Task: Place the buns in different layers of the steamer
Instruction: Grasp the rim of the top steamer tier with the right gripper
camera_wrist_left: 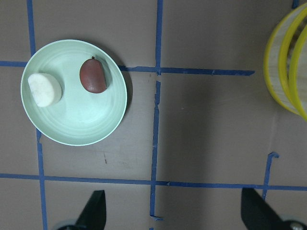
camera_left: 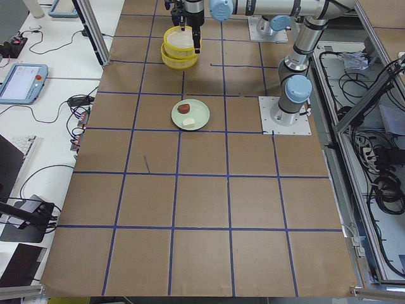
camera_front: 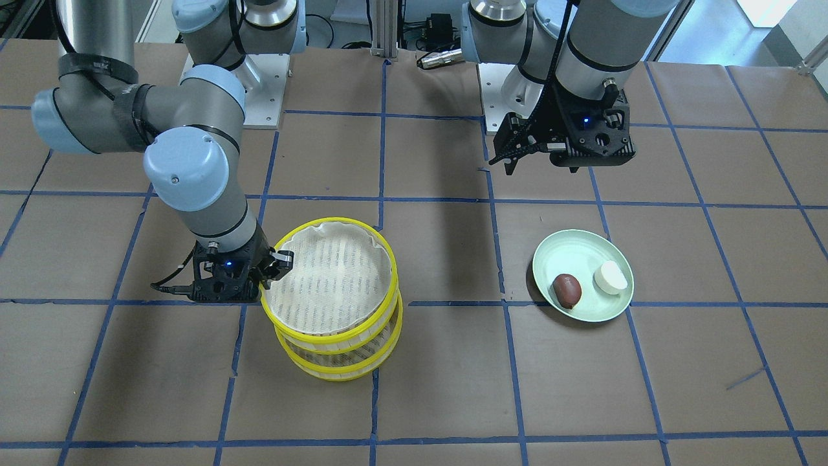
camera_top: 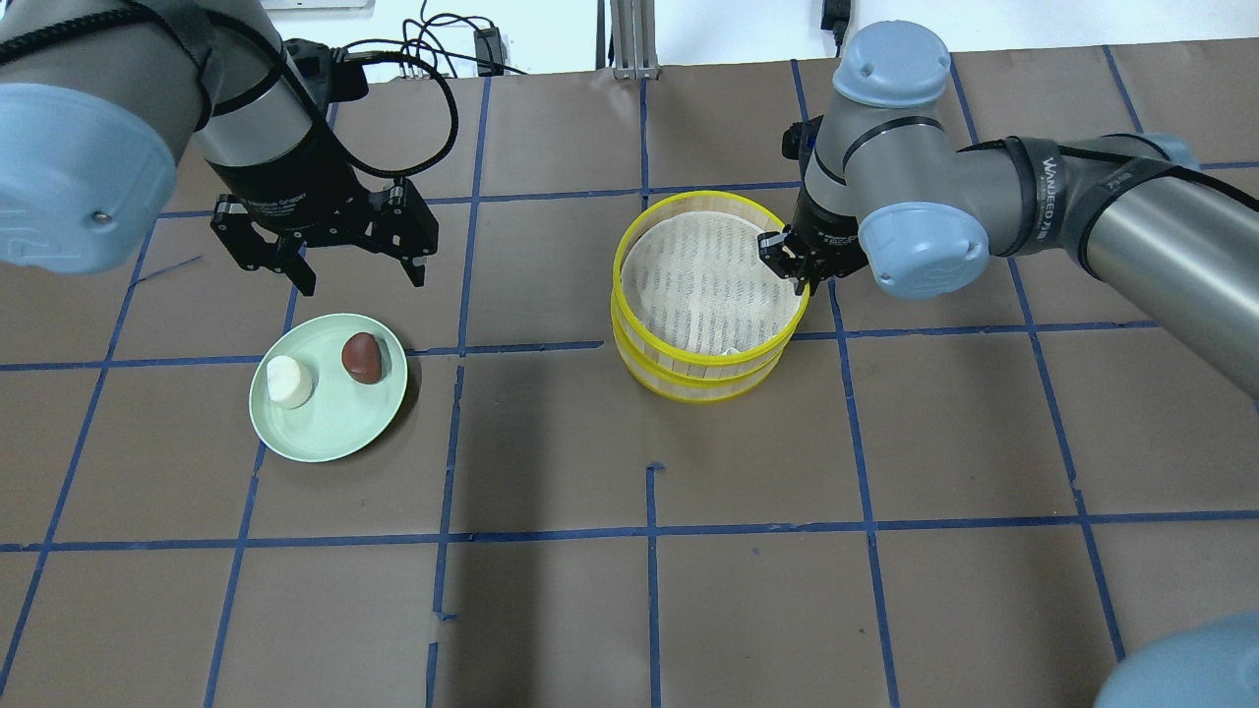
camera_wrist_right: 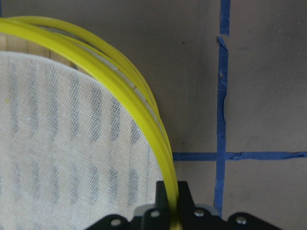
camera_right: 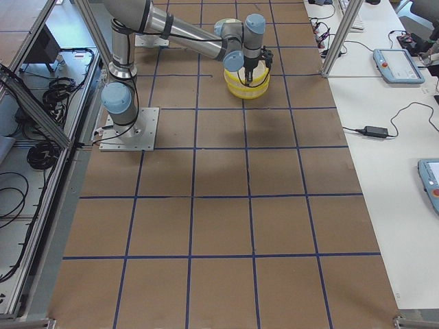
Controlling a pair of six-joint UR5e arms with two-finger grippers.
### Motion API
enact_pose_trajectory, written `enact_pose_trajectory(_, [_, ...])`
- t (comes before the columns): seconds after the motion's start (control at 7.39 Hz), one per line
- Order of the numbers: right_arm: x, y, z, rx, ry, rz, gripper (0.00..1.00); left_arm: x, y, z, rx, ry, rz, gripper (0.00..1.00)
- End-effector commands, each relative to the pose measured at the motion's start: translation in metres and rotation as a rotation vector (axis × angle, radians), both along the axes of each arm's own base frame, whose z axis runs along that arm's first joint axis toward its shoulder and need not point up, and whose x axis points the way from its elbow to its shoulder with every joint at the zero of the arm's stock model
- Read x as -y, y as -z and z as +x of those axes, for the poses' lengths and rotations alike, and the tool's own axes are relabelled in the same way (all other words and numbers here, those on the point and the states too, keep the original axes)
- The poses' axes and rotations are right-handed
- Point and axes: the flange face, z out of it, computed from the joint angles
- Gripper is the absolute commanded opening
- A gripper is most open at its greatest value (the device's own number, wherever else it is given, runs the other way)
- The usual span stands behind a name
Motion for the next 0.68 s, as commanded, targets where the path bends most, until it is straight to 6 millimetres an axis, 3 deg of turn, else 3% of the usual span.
enact_pose_trajectory(0.0, [-0.010,-0.023,-0.006,-0.004,-0.015,0.031,0.09,0.000,0.000,0.003,0.009,0.011,0.001,1.00])
enact_pose_trajectory(0.27, [-0.014,-0.068,-0.028,-0.003,-0.092,0.027,0.09,0.005,0.004,0.015,0.007,0.038,0.005,1.00])
enact_pose_trajectory(0.54, [0.000,-0.073,-0.092,0.003,-0.048,0.045,0.09,0.036,0.039,0.107,-0.016,-0.020,0.058,1.00])
